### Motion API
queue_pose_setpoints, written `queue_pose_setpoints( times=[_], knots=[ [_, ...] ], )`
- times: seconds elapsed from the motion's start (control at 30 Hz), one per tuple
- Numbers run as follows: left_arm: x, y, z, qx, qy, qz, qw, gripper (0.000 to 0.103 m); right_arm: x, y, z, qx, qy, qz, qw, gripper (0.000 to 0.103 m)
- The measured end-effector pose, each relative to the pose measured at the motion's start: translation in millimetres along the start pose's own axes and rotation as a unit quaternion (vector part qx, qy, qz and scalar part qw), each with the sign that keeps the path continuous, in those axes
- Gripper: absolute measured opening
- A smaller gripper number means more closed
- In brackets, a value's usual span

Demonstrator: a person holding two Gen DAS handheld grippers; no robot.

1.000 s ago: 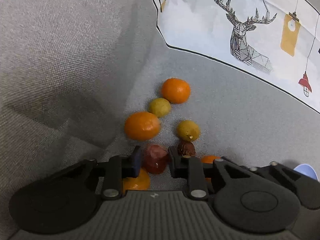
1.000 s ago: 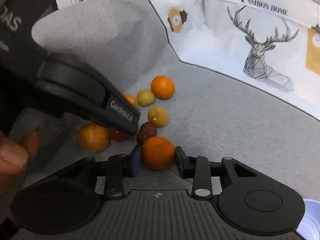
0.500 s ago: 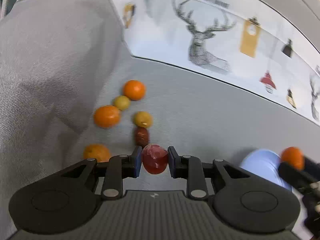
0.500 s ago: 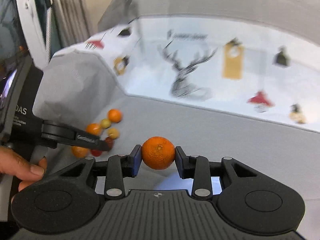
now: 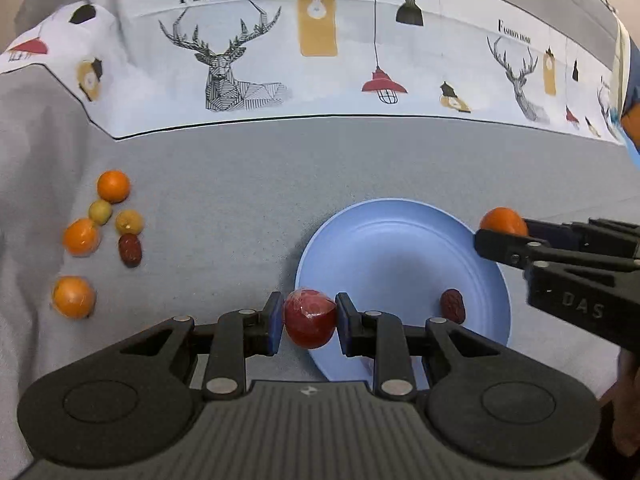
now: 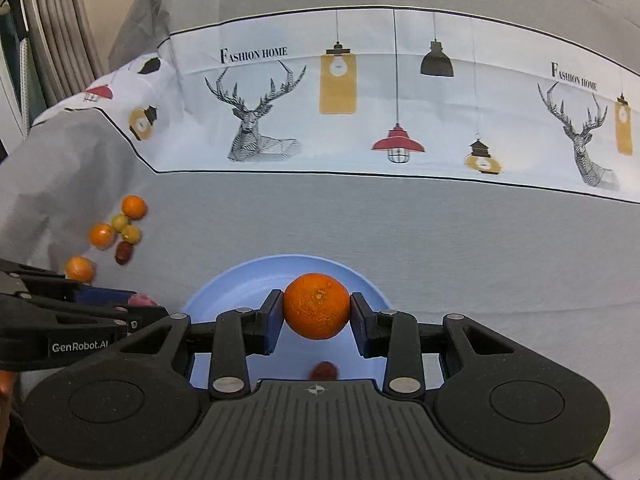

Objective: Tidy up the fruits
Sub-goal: 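Carry the red fruit and the tangerine over the blue plate with both tools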

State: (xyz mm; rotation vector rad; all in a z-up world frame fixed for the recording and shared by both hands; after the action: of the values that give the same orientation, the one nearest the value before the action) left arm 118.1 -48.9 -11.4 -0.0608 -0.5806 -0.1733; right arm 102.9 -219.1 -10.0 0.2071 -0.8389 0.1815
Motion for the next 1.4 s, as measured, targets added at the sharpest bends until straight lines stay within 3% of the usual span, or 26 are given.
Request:
queue_pose_setpoints(
  times=[0.2, 0.4, 1.4],
  knots=[
    [11, 9, -9, -0.019, -0.006, 0.033, 0.9992, 0.03, 4, -26, -8, -0.019, 0.0, -0.012, 1.0, 0.037],
    [20, -1, -14, -0.032, -0.01, 0.025, 0.9991, 0.03, 2, -34, -10, -0.02, 0.006, -0.004, 1.0, 0.037],
    [14, -22, -20, -0.044, -0.012, -0.011, 0.9989, 0.03, 1, -4, -21, -0.022, 0.007, 0.039, 0.999, 0.037]
  ],
)
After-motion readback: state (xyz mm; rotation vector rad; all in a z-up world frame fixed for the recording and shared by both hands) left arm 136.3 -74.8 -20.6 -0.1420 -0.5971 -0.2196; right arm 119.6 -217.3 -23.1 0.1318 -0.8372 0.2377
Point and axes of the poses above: each gripper's, at about its wrist camera, not at the fingertips, and z roughly against the way its jaws point, y to its left, x to its top, the point moved 6 cm from there along -z, roughly the way its jaws point, and after that the axes turned 2 degrees about x, right-handed, at the moved point
